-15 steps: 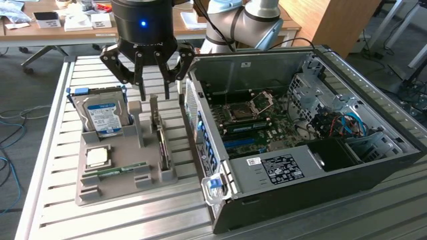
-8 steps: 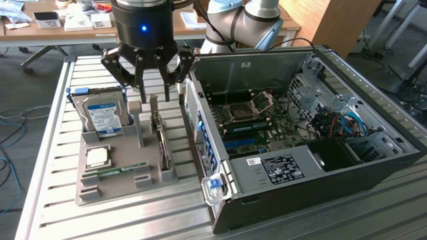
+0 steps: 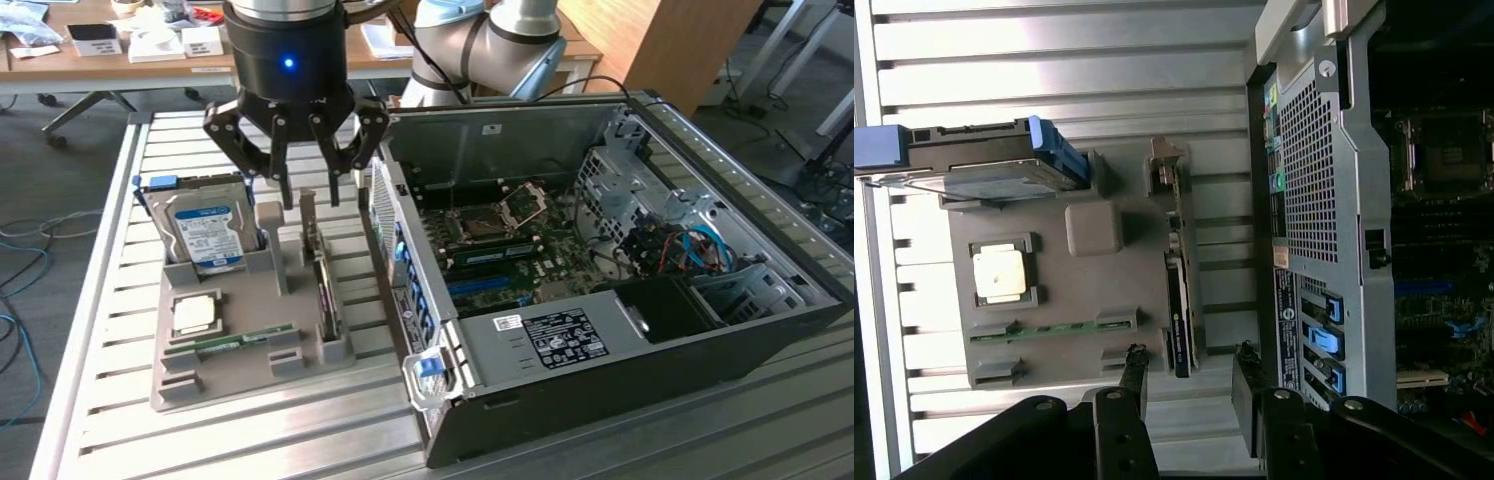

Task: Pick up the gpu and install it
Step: 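Pick up the gpu and move the gpu toward the slot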

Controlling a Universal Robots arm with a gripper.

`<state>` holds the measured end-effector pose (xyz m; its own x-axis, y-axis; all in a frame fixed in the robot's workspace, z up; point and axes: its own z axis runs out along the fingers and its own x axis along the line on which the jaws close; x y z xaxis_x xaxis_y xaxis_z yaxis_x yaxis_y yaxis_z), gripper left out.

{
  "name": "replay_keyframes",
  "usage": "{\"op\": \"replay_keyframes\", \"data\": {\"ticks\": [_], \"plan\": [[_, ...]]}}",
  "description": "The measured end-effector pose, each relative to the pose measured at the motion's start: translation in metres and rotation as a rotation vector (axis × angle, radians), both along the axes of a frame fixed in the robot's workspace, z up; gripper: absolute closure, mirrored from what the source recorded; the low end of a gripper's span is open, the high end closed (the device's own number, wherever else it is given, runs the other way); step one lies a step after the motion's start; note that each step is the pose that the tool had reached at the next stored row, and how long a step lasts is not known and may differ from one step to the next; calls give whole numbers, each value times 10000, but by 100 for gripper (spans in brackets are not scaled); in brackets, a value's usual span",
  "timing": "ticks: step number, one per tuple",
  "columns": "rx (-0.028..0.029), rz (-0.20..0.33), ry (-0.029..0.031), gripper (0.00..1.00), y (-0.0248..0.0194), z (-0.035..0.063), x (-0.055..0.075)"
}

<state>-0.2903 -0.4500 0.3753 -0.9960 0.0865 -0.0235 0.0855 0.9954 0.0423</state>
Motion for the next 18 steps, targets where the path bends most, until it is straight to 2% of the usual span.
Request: {"op": "replay_keyframes", "data": {"ticks": [9,18], "plan": [[0,0,0,53,0,-10,0],[0,0,0,53,0,-60,0]]}}
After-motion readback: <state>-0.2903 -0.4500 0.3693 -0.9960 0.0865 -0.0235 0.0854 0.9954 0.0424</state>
